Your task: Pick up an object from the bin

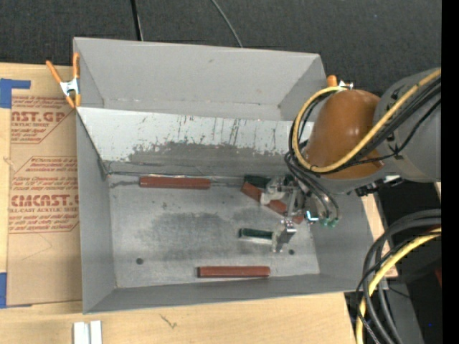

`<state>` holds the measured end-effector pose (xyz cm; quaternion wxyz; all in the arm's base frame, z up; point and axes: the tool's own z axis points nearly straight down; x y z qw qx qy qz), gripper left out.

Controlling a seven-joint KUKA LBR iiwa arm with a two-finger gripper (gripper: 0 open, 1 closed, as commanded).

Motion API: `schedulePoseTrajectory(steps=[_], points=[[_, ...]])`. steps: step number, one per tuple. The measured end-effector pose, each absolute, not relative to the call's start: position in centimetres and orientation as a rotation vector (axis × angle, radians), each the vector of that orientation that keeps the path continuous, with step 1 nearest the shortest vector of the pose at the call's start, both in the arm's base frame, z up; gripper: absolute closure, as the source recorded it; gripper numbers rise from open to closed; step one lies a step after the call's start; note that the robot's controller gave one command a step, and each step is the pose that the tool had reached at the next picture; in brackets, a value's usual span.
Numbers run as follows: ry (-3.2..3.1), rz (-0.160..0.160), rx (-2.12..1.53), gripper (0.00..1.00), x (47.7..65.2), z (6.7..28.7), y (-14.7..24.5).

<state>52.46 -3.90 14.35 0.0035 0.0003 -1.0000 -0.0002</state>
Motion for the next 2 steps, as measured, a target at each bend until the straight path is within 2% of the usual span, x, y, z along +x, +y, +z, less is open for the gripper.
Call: schedulePoseTrajectory(steps=[1, 2], points=[[-3.142, 0.0, 0.002, 0.0, 52.7, 14.7, -3.9], [-3.148, -0.001, -0.12, 0.0, 51.7, 7.1, -4.2]])
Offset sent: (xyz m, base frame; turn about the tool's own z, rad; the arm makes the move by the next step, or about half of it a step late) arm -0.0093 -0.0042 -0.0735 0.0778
